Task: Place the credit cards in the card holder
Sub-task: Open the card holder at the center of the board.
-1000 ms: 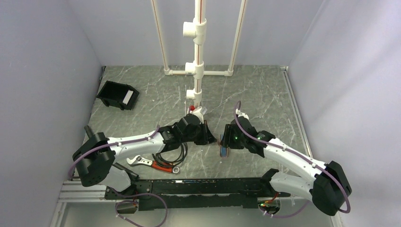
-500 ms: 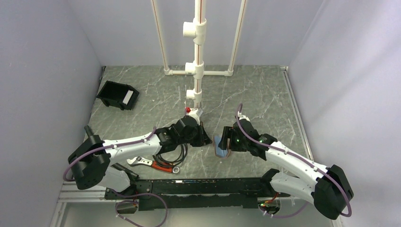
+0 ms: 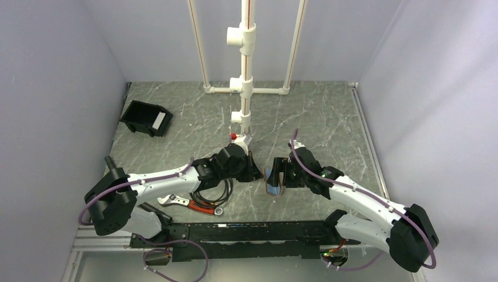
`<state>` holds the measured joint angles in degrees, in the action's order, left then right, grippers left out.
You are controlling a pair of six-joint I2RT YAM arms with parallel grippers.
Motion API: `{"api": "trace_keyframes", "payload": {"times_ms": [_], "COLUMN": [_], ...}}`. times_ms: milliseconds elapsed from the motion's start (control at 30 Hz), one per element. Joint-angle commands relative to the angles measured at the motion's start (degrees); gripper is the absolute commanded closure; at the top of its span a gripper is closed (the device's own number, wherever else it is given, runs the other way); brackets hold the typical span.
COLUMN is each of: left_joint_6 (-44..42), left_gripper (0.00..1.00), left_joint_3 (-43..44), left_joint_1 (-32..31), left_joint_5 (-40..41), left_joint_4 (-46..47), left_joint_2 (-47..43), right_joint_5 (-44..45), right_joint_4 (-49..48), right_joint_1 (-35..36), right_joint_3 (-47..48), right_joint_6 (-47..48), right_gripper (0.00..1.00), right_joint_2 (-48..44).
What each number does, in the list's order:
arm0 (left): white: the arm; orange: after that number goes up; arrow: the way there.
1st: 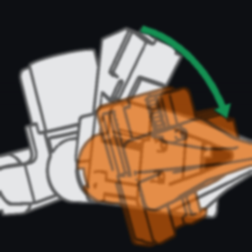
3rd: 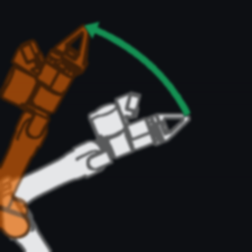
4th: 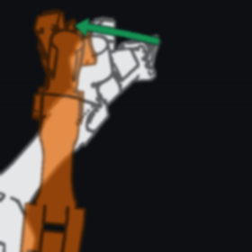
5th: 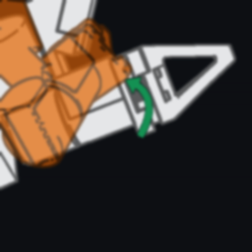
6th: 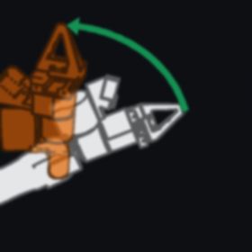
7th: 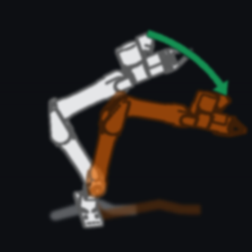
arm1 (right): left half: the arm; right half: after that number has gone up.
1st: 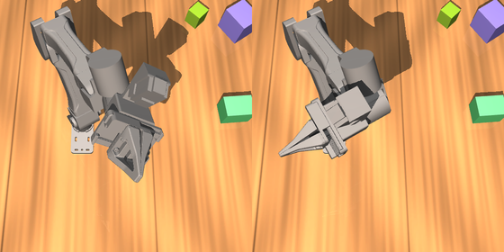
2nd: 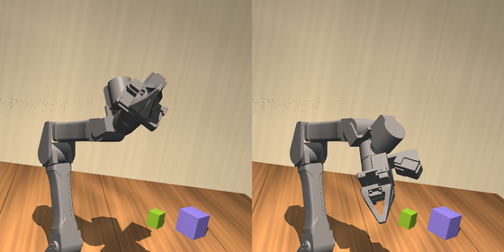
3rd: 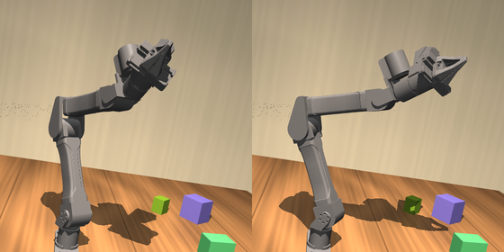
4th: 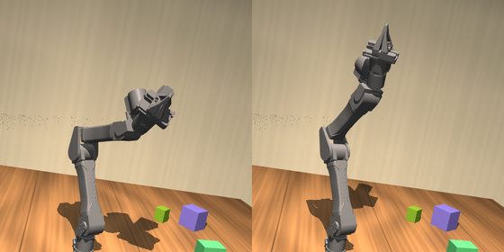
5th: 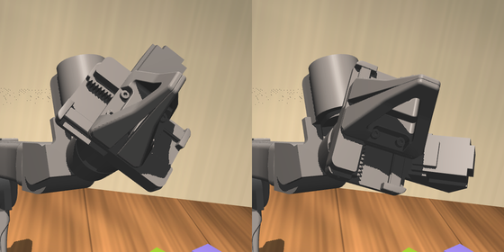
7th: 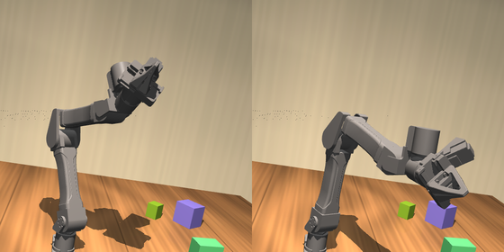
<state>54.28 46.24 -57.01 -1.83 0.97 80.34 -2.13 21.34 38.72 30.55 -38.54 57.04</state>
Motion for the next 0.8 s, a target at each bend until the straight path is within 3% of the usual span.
{"api": "trace_keyframes", "payload": {"times_ms": [0,300,567,767], "left_joint_6": [-0.05,0.30,0.05,-0.05], "left_gripper": [1.00,1.00,1.00,1.00], "left_joint_3": [1.83,1.53,1.75,1.28], "left_joint_1": [0.21,0.24,0.24,0.23], "left_joint_5": [-1.20,-1.49,-1.45,-0.44], "left_joint_4": [1.44,1.92,1.58,0.56], "left_joint_2": [-1.14,-1.15,-1.45,-2.30], "right_joint_5": [-2.24,-0.95,-1.71,0.70], "right_joint_4": [-3.64,-3.57,-4.49,-2.37], "right_joint_1": [-0.05,-0.05,-0.05,-0.08], "right_joint_3": [-0.48,-0.96,-1.12,-1.06], "right_joint_6": [1.48,1.28,1.37,0.64], "right_gripper": [0.16,0.23,0.20,0.35], "right_joint_2": [1.36,1.93,3.11,1.66]}}
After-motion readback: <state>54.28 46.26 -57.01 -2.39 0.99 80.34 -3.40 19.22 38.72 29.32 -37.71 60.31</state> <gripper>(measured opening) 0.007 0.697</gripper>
